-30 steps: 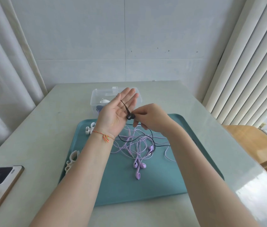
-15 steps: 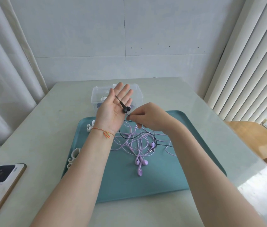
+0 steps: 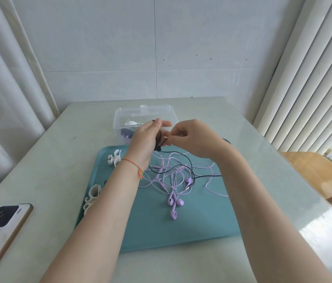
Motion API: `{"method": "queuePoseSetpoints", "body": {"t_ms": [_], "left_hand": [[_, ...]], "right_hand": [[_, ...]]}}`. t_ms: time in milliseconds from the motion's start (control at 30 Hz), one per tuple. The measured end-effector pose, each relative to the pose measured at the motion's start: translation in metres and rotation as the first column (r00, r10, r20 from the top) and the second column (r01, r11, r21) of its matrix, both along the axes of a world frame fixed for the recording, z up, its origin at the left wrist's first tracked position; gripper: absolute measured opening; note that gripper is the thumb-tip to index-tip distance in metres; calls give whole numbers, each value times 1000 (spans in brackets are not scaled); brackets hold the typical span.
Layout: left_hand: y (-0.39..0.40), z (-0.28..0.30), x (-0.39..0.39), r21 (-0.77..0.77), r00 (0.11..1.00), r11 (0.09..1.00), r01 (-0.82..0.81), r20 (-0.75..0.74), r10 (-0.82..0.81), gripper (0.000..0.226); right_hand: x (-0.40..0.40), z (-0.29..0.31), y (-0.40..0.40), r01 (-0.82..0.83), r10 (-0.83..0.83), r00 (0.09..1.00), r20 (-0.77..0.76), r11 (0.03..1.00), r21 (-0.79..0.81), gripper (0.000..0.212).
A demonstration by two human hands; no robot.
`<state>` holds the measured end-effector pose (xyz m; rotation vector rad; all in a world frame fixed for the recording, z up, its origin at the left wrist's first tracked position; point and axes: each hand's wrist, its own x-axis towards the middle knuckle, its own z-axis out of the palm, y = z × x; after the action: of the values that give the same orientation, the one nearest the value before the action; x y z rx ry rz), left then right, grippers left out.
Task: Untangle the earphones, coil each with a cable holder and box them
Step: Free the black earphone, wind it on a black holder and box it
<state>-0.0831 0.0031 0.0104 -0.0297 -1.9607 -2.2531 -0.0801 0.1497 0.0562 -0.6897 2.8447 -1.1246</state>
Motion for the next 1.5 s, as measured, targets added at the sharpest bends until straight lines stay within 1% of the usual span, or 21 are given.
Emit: {"method": "queuePoseSetpoints", "body": {"t_ms": [100, 167, 267, 367, 433, 500, 567, 633, 700, 767, 833, 933, 1033, 1067, 1133, 1200, 1267, 1333, 1400, 1433, 1500], "left_hand": [[-1, -3, -1, -100, 999, 995, 20, 45, -16, 35], [1, -2, 0, -70, 997, 997, 39, 66, -34, 36], [2, -1, -1, 112, 996, 993, 21, 82, -30, 36], [-2, 0, -3, 323, 997, 945, -55, 68, 35, 36], [-5, 1, -4, 389, 997, 918, -75, 44, 63, 41], [-6, 0, -6, 325, 995, 941, -99, 32, 94, 41], [-6, -3, -7, 172, 993, 978, -116, 27, 113, 32], [-5, -5, -5, 53, 996, 996, -78, 42, 76, 27], [-3, -6, -3, -5, 999, 1000, -5, 43, 5, 28], [0, -4, 0, -38, 995, 996, 86, 44, -84, 30], [3, -1, 3, -46, 984, 986, 162, 76, -159, 32], [6, 5, 8, -39, 952, 962, 271, 156, -262, 43], [8, 9, 12, -40, 899, 925, 377, 258, -355, 54], [8, 9, 14, -13, 879, 911, 411, 268, -393, 54], [9, 11, 16, 91, 848, 882, 462, 247, -469, 47], [7, 14, 18, 237, 822, 835, 497, 179, -540, 40], [5, 18, 18, 405, 808, 755, 515, 66, -586, 36], [3, 21, 17, 551, 811, 662, 508, -45, -584, 34], [3, 22, 16, 651, 829, 589, 478, -113, -548, 35], [3, 22, 15, 684, 844, 568, 457, -131, -520, 36], [3, 22, 13, 721, 881, 560, 408, -151, -448, 40]], "right_hand": [[-1, 4, 3, 15, -17, 998, -53, 999, -38, 22], [1, 7, 5, -2, -1, 998, -58, 998, -60, 20], [7, 14, 8, -105, 105, 994, 27, 994, -25, 15], [17, 18, 9, -237, 214, 966, 142, 957, 170, 10], [20, 15, 4, -272, 232, 958, 170, 924, 270, 8], [21, 11, -1, -285, 243, 954, 173, 916, 282, 6], [20, 11, -5, -278, 247, 957, 154, 932, 232, 6], [17, 12, -4, -221, 208, 973, 97, 964, 146, 8], [11, 13, 1, -126, 125, 992, 11, 990, 67, 12], [5, 12, 6, -20, 22, 998, -55, 999, 38, 14], [0, 10, 12, 49, -47, 995, -92, 998, 26, 13], [-7, 7, 16, 76, -77, 989, -125, 997, -7, 11], [-12, 2, 17, 76, -81, 985, -155, 996, -35, 10], [-13, 2, 17, 73, -80, 984, -162, 996, -46, 9], [-15, 0, 17, 68, -78, 982, -170, 995, -67, 8], [-17, -2, 16, 62, -76, 985, -155, 994, -92, 10], [-17, -4, 13, 42, -54, 994, -99, 992, -118, 17], [-12, -4, 10, 10, -12, 1000, -18, 992, -123, 26], [-6, -5, 6, -33, 40, 997, 60, 992, -119, 28], [-4, -5, 3, -44, 55, 995, 86, 992, -118, 27], [-2, -8, -2, -42, 56, 992, 113, 992, -122, 27]]}}
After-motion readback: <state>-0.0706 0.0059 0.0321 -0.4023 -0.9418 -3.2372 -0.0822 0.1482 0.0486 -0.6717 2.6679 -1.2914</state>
